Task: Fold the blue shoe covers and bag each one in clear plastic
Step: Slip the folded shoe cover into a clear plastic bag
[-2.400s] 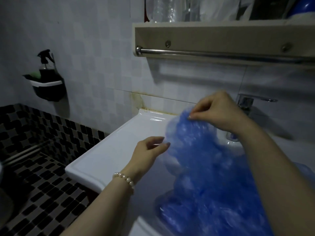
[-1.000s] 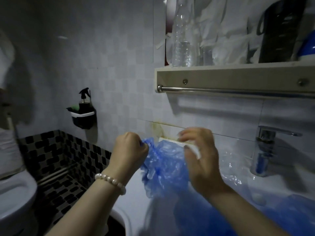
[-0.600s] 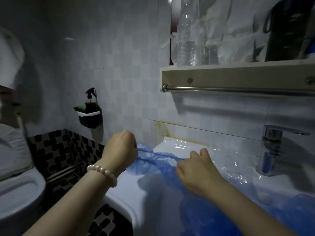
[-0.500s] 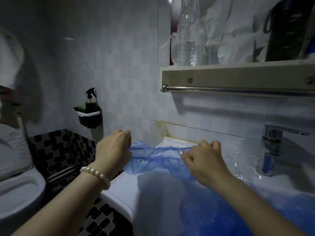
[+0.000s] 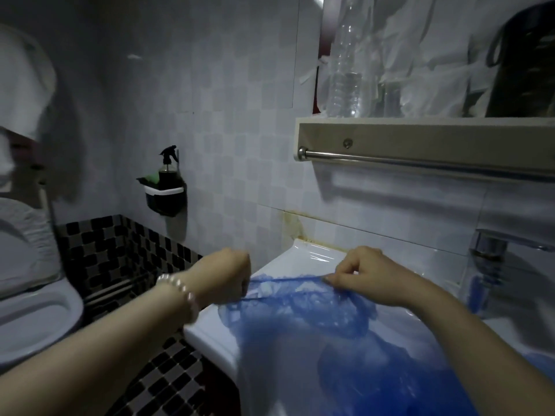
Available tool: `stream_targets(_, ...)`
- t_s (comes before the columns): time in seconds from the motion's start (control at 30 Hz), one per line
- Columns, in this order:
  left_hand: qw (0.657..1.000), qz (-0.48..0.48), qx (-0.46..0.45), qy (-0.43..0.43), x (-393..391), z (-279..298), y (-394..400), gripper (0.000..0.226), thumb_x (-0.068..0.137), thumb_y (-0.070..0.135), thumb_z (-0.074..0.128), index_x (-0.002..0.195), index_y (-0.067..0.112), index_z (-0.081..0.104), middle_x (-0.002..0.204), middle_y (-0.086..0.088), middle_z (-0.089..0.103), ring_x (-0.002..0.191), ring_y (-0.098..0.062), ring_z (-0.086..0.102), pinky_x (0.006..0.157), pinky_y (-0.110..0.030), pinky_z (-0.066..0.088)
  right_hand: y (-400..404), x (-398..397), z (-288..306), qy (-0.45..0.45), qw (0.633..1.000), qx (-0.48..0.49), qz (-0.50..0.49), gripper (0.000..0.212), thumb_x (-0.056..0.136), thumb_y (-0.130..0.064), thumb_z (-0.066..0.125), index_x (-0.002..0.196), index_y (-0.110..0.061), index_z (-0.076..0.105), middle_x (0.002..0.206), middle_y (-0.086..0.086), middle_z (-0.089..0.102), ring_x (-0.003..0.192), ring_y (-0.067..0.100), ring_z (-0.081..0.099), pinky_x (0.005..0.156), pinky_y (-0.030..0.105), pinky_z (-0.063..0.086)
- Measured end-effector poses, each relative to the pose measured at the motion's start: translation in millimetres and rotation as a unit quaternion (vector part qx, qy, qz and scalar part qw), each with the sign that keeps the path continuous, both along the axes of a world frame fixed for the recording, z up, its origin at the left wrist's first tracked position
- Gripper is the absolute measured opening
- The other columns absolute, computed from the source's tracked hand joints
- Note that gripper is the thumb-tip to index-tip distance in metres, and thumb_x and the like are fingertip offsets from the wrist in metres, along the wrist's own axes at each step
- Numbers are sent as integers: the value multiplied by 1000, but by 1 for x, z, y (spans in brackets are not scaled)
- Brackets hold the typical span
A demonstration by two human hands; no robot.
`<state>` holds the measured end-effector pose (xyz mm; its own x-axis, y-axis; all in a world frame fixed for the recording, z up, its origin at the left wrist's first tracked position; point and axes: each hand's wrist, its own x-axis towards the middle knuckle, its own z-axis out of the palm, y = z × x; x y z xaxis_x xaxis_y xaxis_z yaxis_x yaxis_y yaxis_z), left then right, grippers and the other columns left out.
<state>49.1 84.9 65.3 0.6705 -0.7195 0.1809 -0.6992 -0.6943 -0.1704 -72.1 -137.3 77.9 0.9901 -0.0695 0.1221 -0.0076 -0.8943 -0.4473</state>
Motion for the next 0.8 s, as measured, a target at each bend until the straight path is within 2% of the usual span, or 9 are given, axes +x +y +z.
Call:
stream_targets(0.1,987,91,50,120,14,31,-7,20,80,13,62,91,-2,70,93,-22,68,57,-19,54,48,-17,42,3,9,31,127,980,-143,-52,46,90,-39,55,56,-8,50,58,1,45,60,16,40,67,31,35)
stream_targets(0.17,986,108,-94,84,20,56,-8,19,83,13,61,93,0,69,100,-21,69,73,-23,64,52,-19,44,6,17,52,82,936,-308,-152,41,95,-42,44,68,-13,50,77,-1,55,79,20,50,83,36,33)
stream_targets(0.23,926,50,-325,-186,22,74,-6,15,79,8,60,89,5,71,103,-17,67,91,-35,61,71,-33,47,2,22,58,-211,856,-417,-221,30,95,-35,37,96,-16,60,108,6,60,110,27,49,99,45,25)
stream_targets(0.27,835,-14,-412,-365,21,77,-2,16,76,4,61,86,7,72,104,-14,65,94,-33,56,76,-37,42,6,20,57,-372,810,-394,-225,32,93,-29,37,110,-15,59,118,10,57,119,28,44,102,47,21)
stream_targets(0.33,753,-94,-424,-494,9,72,4,14,72,1,66,80,10,72,99,-10,60,92,-29,48,76,-37,33,6,18,44,-491,764,-361,-213,45,87,-28,35,123,-12,56,130,13,52,126,29,37,103,45,17)
stream_targets(0.43,970,52,-144,-188,19,32,11,8,80,6,63,85,5,69,94,-15,66,90,-33,60,66,-24,40,4,21,6,-12,928,-354,-114,45,93,-43,27,99,-16,62,114,9,63,105,27,52,90,35,35)
stream_targets(0.5,992,107,-58,32,33,9,19,16,83,11,57,88,3,70,91,-18,69,92,-34,64,65,-24,49,0,23,-11,153,955,-245,-62,43,97,-44,38,70,-14,53,76,5,57,78,25,49,71,31,37)
stream_targets(0.67,986,53,-149,57,36,10,20,11,74,6,60,70,3,69,74,-22,64,91,-38,62,63,-29,43,-3,33,-2,-97,976,-161,-114,50,91,-34,53,49,-11,42,49,3,39,62,26,45,59,30,29)
stream_targets(0.8,954,-15,-300,-22,34,15,17,18,71,-7,60,77,1,75,81,-14,64,84,-36,62,72,-30,45,9,43,-6,-326,913,-145,-200,29,76,-22,62,50,-8,62,50,5,58,64,29,55,70,30,33)
